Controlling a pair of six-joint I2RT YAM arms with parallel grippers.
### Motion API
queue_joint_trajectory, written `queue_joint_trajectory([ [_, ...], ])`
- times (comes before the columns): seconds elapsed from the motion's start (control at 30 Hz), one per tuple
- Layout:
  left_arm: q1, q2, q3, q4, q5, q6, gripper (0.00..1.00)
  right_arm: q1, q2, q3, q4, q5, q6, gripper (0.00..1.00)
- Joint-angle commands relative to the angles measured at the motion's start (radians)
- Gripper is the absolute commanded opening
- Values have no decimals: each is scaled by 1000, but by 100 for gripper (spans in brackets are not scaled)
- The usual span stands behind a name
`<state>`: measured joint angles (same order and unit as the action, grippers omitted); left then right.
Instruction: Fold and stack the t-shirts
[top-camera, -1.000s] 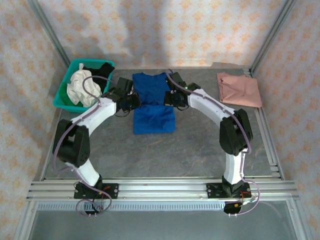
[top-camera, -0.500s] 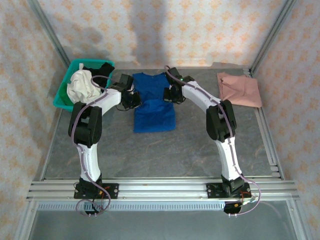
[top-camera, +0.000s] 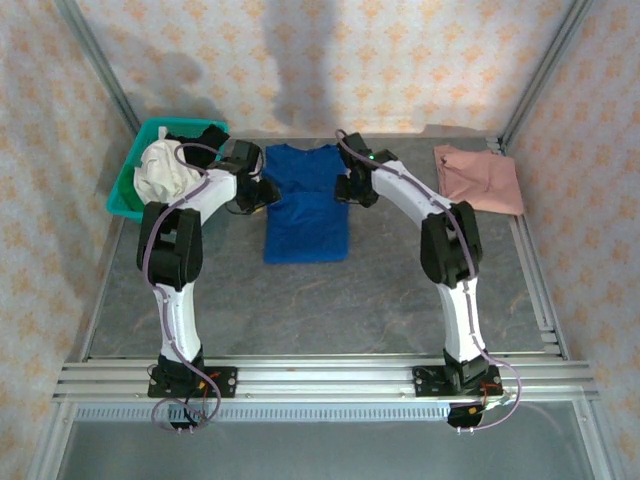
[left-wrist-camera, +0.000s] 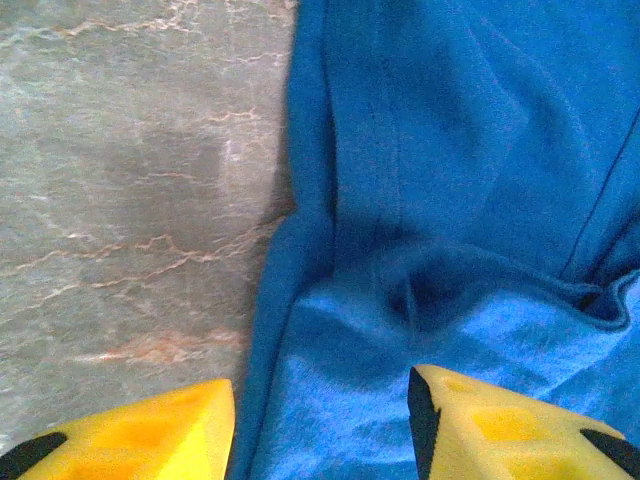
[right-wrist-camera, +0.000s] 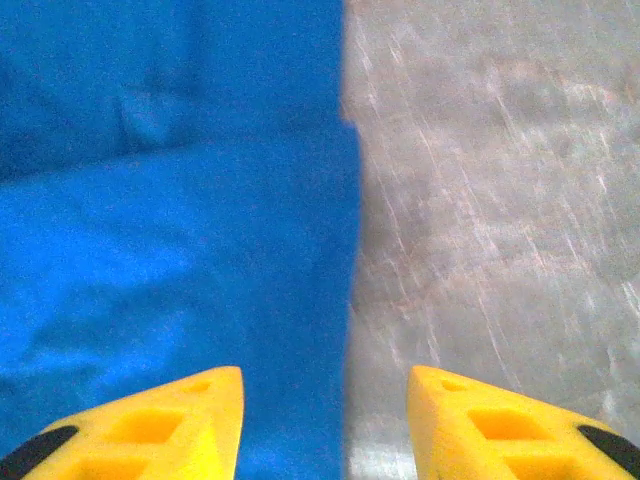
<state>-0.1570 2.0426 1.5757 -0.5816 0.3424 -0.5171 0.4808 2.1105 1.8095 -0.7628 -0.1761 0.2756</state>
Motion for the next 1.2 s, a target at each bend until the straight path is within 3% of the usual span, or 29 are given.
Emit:
queue_joint_trajectory([
  [0.0, 5, -84, -22, -53, -58, 42, 50, 9, -142, -216, 143, -8, 34, 47],
  [0.23, -79, -233, -286, 20, -71, 59, 56, 79, -286, -598, 388, -152, 110, 50],
  [0.53, -130, -279, -451, 66, -86, 28, 39, 119, -315, -673, 443, -167, 124, 50],
  [0.67, -130, -276, -469, 58, -109, 35, 36, 129, -323, -701, 492, -216, 136, 50],
  [0.8, -130, -267, -474, 71, -109, 40, 19, 140, -297, -711, 531, -243, 140, 50],
  [0.9, -125, -261, -468, 71, -116, 46, 1, 139, -270, -703, 487, -189, 135, 43],
  [1.03, -115, -267, -478, 63, -119, 55, 0, 139, -283, -733, 477, -177, 132, 29],
  [1.17, -109, -286, -507, 70, -112, 55, 0, 133, -293, -731, 418, -149, 109, 5],
])
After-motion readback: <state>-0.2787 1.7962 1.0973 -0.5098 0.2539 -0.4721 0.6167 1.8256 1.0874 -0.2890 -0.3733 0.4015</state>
